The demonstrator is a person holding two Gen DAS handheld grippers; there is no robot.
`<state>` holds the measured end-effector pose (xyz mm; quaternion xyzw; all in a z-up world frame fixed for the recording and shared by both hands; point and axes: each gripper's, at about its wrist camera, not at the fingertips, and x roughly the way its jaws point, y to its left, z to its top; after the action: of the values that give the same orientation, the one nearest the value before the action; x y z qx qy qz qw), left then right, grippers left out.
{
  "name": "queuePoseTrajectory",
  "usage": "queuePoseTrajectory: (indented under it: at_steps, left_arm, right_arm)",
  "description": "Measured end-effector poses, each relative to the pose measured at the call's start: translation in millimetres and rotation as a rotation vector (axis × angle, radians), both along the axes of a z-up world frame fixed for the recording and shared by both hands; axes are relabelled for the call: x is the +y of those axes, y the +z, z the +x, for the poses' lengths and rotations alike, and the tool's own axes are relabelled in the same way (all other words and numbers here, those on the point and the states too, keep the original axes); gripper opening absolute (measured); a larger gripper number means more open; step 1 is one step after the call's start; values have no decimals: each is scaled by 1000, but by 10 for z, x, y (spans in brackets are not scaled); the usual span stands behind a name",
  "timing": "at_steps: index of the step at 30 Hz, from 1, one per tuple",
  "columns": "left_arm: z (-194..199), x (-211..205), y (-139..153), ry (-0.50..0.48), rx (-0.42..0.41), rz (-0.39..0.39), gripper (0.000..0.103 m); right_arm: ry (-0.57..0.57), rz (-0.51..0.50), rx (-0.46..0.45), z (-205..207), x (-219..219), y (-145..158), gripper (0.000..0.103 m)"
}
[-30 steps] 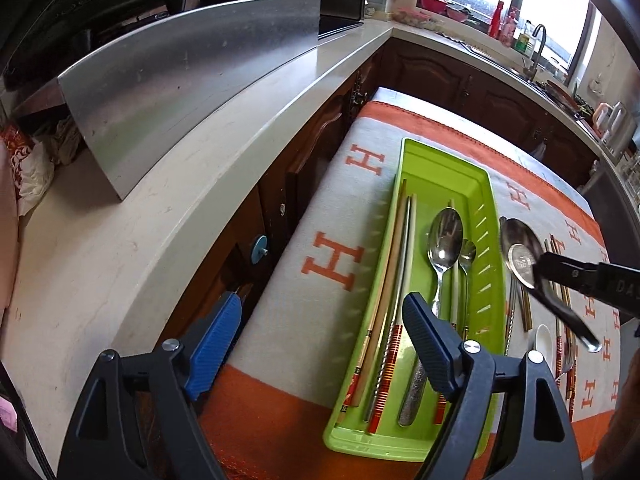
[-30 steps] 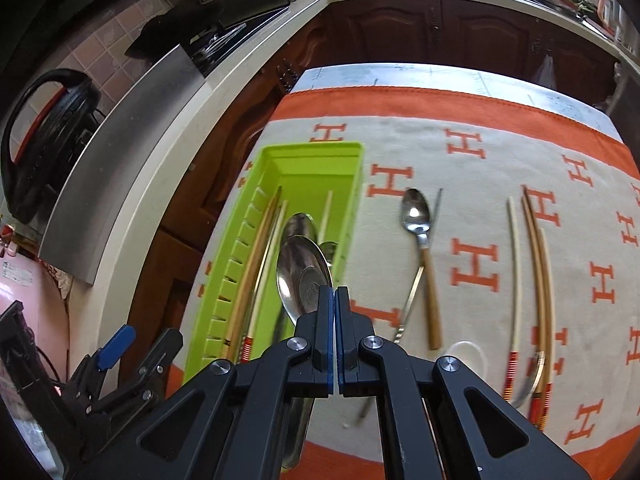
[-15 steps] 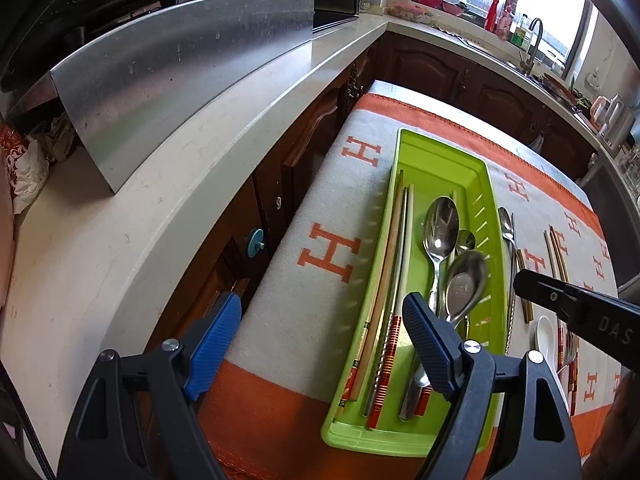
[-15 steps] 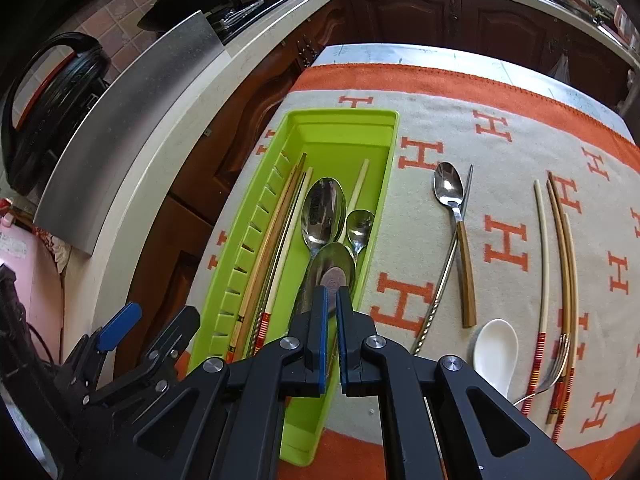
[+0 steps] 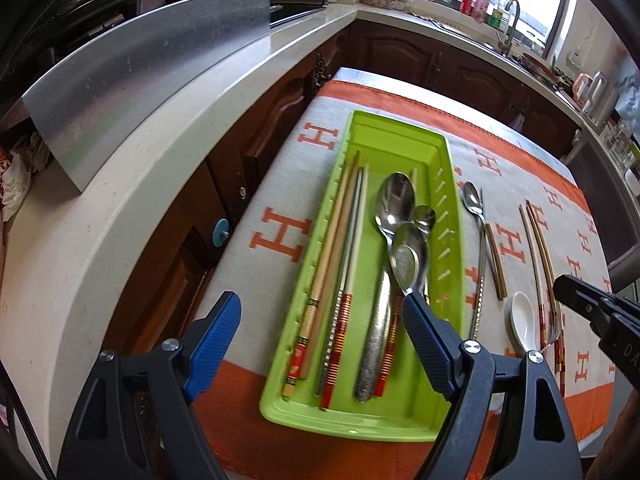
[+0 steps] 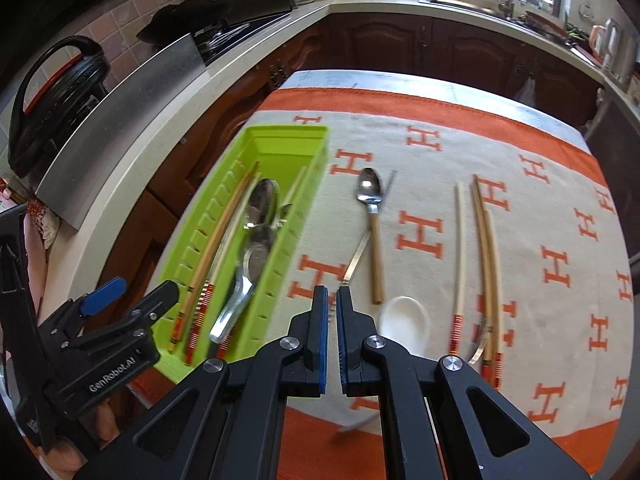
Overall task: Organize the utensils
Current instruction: 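Reach the left tool toward the white ceramic spoon in the pile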
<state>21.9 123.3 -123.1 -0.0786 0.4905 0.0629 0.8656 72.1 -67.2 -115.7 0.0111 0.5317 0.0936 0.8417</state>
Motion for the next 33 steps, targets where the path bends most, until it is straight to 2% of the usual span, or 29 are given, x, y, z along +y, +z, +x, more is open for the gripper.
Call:
queuePoseTrajectory:
  at_steps: [6, 19, 26, 33]
  left_arm:
    - [-26, -310, 21, -56, 11, 28, 82]
    - [-37, -1289, 80, -234, 10, 80, 82]
    - [42, -1559, -69, -295, 59, -18, 82]
    - [141, -1615, -309, -300, 142, -132, 82]
  right_arm:
    - [-73, 27, 3, -77, -500, -33, 6]
    - [-191, 110, 14, -201, -1424, -241, 6]
    - [-260, 123, 37, -280, -1870, -465, 6]
    - [-290, 147, 63, -303, -2108, -665, 6]
